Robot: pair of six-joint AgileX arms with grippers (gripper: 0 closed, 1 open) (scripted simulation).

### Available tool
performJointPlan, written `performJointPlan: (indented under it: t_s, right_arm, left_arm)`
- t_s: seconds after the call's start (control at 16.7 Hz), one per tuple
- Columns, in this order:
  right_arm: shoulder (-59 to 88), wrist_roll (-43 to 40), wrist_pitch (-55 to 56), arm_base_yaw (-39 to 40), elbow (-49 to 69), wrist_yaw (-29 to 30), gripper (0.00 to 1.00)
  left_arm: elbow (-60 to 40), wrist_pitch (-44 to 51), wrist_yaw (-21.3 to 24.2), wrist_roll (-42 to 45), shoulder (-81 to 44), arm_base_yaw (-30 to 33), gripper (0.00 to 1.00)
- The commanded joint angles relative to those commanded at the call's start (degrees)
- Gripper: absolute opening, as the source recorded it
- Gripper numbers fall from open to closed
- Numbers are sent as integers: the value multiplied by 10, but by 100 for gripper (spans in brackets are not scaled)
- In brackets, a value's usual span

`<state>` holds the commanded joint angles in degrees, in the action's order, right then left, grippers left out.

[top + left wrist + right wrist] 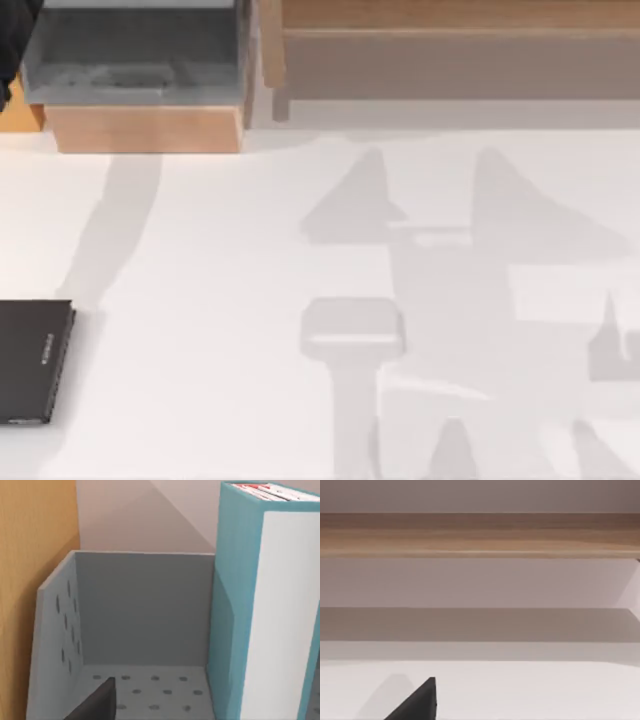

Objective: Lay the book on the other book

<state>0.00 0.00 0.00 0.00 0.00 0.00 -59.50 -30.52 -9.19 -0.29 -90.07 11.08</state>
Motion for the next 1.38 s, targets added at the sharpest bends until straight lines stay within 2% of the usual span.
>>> performJointPlan:
  t_s: [0.24,0.42,0.78,1.2,1.38]
  right_arm:
    - [0,0,0,0,0,0,100]
    - [0,0,0,0,0,0,100]
    - [0,0,0,0,0,0,100]
    - [0,0,0,0,0,0,100]
    - [0,0,0,0,0,0,100]
  left_arm:
    - [-92,-47,-14,-1,-138,17,100]
    - [-124,-64,-20,-1,-188,23,100]
    - [-126,-64,-19,-1,-193,20,100]
    - [-206,-42,-12,-1,-249,16,100]
    - [-211,-41,-12,-1,-252,16,100]
